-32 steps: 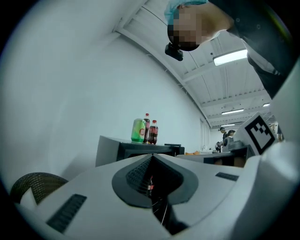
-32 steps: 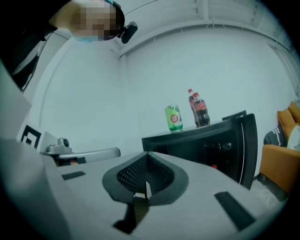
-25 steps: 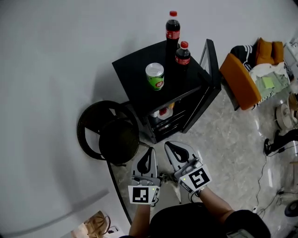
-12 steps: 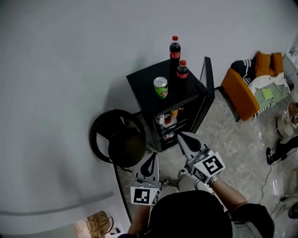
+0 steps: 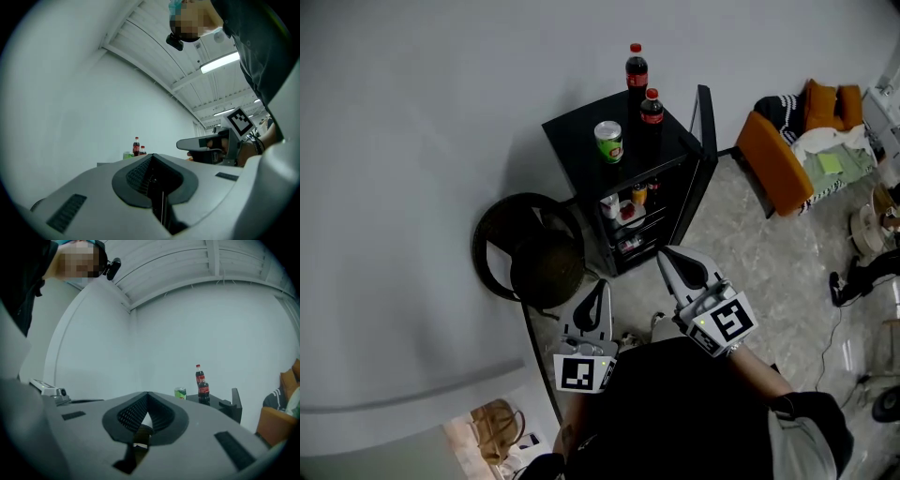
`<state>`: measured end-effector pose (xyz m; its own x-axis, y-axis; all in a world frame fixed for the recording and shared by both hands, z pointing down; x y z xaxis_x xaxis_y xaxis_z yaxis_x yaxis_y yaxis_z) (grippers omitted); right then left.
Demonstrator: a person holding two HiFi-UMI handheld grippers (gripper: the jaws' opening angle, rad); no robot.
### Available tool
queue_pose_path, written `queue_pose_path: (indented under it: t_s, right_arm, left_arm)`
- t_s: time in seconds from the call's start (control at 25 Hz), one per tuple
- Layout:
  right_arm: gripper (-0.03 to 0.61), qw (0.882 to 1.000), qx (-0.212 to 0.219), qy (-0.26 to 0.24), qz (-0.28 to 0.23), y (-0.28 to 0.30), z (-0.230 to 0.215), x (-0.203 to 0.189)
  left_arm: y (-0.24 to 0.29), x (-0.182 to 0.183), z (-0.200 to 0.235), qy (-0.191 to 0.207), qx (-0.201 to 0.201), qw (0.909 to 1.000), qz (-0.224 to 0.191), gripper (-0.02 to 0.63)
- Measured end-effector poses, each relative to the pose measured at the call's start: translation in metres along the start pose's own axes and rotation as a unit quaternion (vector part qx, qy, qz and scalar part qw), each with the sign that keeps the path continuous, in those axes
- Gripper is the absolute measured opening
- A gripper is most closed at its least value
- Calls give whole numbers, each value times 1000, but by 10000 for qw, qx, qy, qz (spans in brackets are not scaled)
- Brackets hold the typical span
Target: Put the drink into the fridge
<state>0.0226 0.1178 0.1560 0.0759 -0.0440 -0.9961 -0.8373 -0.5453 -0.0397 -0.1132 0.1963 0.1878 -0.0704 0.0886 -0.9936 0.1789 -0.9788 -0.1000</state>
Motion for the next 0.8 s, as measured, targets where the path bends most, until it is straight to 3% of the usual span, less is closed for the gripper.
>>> queue_pose_path:
  t_s: [0.24,0.8]
  right_arm:
    - [14,9997,186,-63,-132,-4,17,-9]
    - [14,9996,-68,129,226,-16,13,-32]
  left_arm:
    - [-4,-7,-20,-163,-181,9996,149,9]
    - [-6,-26,-19,-223,-261,9991,259,9]
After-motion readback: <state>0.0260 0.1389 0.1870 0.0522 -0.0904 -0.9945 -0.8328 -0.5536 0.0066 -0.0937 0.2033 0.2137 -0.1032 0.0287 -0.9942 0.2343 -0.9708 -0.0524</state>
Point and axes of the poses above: the fingertips, and each gripper's own axes: y forward along the fingers, z to its left, x out of its top, the point moved 4 cm from there along -y, backward along the fingers, and after that the axes turned 4 degrees about x, right-handed, at the moved point
